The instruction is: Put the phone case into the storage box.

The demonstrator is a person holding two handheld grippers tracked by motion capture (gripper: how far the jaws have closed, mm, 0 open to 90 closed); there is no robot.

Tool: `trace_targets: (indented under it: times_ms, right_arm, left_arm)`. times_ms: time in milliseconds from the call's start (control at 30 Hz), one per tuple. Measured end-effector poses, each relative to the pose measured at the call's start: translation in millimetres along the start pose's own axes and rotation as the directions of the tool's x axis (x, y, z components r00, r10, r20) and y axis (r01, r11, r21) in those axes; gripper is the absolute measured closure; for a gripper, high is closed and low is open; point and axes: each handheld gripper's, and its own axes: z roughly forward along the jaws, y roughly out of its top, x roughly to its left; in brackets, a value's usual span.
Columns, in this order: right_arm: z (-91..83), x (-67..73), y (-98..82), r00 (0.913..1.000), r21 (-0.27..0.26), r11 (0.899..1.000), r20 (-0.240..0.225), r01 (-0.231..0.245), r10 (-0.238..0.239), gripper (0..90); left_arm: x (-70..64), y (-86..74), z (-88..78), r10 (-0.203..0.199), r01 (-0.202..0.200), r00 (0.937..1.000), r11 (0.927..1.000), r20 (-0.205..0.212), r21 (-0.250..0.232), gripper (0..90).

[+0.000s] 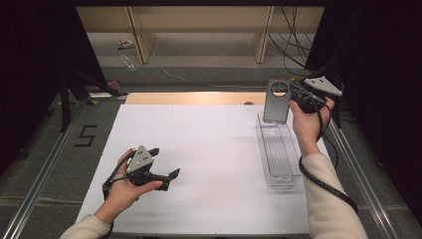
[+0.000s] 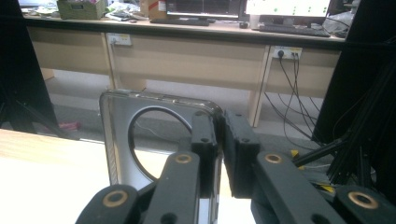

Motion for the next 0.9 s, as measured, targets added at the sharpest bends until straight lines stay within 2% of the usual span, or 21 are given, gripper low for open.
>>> trace_targets:
  times_ms: [900]
  right_arm:
    - [18.4, -2.4, -7.4, 0.9999, 0.050, 0.999, 0.008, -0.007, 0.007, 83.7]
  left_arm:
    - [0.3, -0.2, 0.1, -0.001, 0.001, 1.0000, 1.0000, 0.002, 0.000, 1.9]
